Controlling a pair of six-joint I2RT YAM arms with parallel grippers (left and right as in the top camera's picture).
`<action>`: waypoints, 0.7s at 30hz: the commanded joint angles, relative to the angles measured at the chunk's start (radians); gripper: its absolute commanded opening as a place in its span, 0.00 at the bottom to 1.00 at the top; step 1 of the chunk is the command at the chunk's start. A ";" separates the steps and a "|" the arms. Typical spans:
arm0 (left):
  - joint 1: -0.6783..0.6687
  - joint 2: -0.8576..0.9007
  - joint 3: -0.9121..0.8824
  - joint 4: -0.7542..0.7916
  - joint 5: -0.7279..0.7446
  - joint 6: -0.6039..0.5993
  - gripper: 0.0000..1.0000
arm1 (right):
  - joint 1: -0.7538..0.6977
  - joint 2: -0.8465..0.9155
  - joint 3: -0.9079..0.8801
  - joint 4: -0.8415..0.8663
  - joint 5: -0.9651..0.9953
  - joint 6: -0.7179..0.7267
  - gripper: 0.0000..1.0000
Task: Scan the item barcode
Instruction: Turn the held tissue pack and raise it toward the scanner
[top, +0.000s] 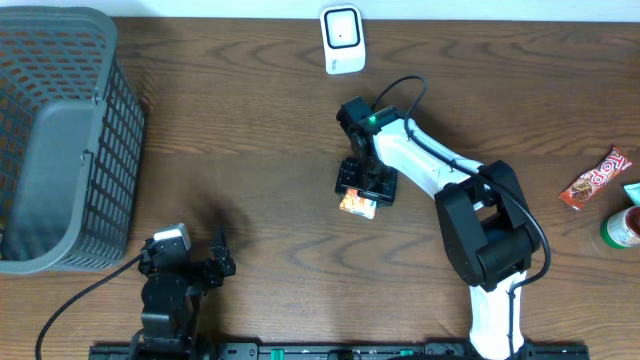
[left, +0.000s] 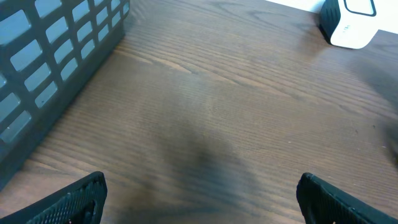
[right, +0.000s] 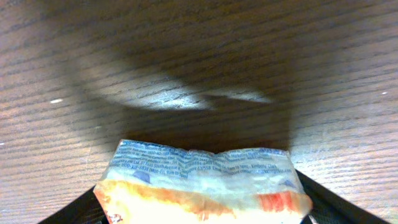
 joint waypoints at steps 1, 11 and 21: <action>0.004 -0.002 -0.005 -0.003 -0.003 0.018 0.98 | 0.011 0.074 -0.016 0.009 -0.084 -0.071 0.66; 0.004 -0.002 -0.005 -0.003 -0.003 0.018 0.98 | -0.010 0.074 -0.016 -0.216 -0.259 -0.315 0.55; 0.004 -0.002 -0.005 -0.003 -0.003 0.018 0.98 | -0.034 0.074 -0.016 -0.521 -0.366 -0.560 0.56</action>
